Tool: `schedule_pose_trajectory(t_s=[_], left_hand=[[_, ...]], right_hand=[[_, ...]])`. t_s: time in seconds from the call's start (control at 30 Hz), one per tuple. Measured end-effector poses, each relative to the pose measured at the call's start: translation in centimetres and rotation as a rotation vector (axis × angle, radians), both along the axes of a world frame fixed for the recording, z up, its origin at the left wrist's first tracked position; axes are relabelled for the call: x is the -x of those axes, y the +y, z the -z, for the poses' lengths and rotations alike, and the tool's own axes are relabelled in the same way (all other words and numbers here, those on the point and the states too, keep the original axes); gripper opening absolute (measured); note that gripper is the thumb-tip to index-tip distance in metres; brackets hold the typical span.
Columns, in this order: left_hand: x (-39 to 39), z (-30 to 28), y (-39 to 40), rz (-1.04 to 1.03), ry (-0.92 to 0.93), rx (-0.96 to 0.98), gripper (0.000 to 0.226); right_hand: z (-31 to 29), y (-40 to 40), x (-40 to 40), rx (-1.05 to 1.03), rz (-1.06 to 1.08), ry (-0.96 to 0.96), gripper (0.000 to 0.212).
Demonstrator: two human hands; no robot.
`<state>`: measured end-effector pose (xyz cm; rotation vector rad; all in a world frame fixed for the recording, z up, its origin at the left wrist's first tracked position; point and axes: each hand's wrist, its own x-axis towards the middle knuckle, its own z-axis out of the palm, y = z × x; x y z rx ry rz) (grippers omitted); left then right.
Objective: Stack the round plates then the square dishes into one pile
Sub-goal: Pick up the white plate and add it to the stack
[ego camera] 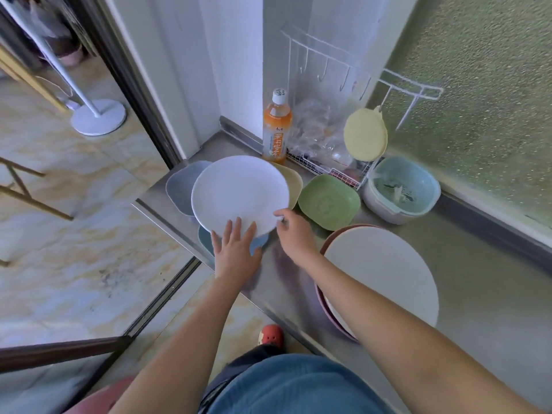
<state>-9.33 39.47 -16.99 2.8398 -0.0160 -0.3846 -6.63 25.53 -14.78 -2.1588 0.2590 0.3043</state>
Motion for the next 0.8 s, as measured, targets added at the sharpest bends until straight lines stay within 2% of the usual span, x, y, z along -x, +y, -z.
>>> schedule_pose_trajectory(t_s=[0.07, 0.13, 0.23, 0.33, 0.47, 0.57, 0.73, 0.8], left_hand=[[0.1, 0.0, 0.6, -0.017, -0.014, 0.037, 0.058], [0.2, -0.1, 1.2, -0.016, -0.028, 0.056, 0.059], [0.6, -0.5, 2.1, -0.017, -0.020, 0.114, 0.058], [0.4, -0.7, 2.7, -0.078, -0.014, 0.233, 0.058], [0.2, -0.8, 2.9, -0.265, -0.097, 0.409, 0.055], [0.0, -1.4, 2.7, -0.437, -0.148, 0.531, 0.055], [-2.2, -4.2, 0.7, -0.792, -0.151, 0.938, 0.052], [-3.5, -4.9, -0.1, -0.845, -0.083, 1.007, 0.051]], right_hand=[[0.3, 0.9, -0.4, -0.030, 0.123, -0.042, 0.026], [0.2, 1.7, -0.9, -0.119, 0.311, -0.057, 0.032], [0.5, 2.7, -1.9, -0.239, 0.526, 0.044, 0.037], [1.9, 2.9, -2.6, -0.277, 0.512, 0.129, 0.014], [0.5, 2.6, -2.4, -0.314, 0.565, 0.129, 0.017], [-0.9, 1.4, -2.1, -0.369, 0.599, 0.116, 0.027], [-2.3, -3.2, -0.4, -0.146, 0.561, -0.057, 0.026], [-2.6, -5.5, 0.8, -0.077, 0.575, -0.087, 0.025]])
